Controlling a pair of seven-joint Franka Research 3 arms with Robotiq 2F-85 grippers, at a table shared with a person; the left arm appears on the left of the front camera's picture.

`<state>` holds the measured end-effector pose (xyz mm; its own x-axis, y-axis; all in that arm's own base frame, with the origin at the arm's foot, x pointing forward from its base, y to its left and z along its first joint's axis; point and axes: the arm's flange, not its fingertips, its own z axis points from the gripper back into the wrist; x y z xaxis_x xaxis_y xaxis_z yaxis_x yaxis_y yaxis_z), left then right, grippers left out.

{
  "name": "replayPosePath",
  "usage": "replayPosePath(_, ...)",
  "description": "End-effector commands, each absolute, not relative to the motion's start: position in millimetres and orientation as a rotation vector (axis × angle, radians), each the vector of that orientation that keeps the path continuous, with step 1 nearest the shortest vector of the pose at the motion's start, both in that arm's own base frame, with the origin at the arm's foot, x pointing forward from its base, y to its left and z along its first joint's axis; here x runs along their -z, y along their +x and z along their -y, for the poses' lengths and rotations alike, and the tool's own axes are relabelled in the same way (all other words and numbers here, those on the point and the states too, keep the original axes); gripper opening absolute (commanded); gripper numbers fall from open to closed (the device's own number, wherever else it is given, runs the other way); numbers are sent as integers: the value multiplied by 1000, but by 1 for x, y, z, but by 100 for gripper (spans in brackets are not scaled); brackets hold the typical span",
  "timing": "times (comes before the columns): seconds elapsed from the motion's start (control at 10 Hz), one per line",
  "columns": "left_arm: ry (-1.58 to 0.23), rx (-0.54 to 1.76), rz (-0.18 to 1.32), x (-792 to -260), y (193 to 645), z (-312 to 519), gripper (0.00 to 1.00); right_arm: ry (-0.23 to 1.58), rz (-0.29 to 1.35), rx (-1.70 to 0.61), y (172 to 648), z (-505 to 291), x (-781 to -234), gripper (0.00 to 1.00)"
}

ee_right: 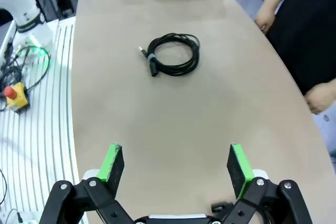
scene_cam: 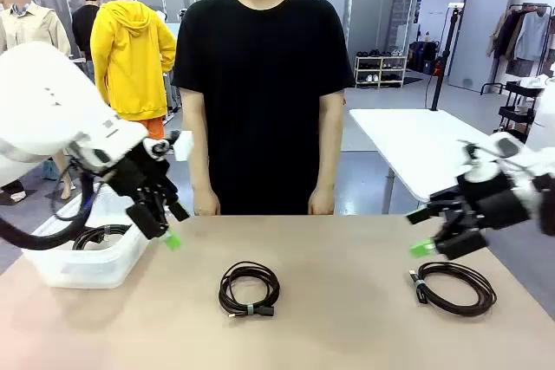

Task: Organize and store the cables.
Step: Place the USB Extension Cable into the Organizing box.

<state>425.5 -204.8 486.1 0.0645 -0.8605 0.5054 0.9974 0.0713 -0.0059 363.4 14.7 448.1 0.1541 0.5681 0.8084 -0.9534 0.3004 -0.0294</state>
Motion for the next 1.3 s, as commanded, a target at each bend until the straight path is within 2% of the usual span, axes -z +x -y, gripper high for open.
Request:
replayPosePath(0.0, -369, 1455, 328, -483, 447, 237, 100, 639, 958, -1127, 339, 24, -424, 100)
replayPosePath(0.2, -319, 1419, 264, -465, 459, 267, 100, 647, 1031, -1078, 326, 63, -400, 100)
replayPosePath(0.4, -319, 1391, 215, -437, 470, 288, 100, 739, 1082, -1072, 315, 95, -379, 100)
replayPosePath(0.7, -279, 1333, 153, -403, 475, 304, 100, 669, 1147, -1126, 311, 98, -377, 100)
replayPosePath(0.8, -298, 1365, 135, -396, 477, 303, 100, 711, 1080, -1067, 333, 120, -385, 100)
replayPosePath(1.2, -324, 1365, 157, -401, 469, 296, 100, 711, 1080, -1067, 333, 120, -385, 100)
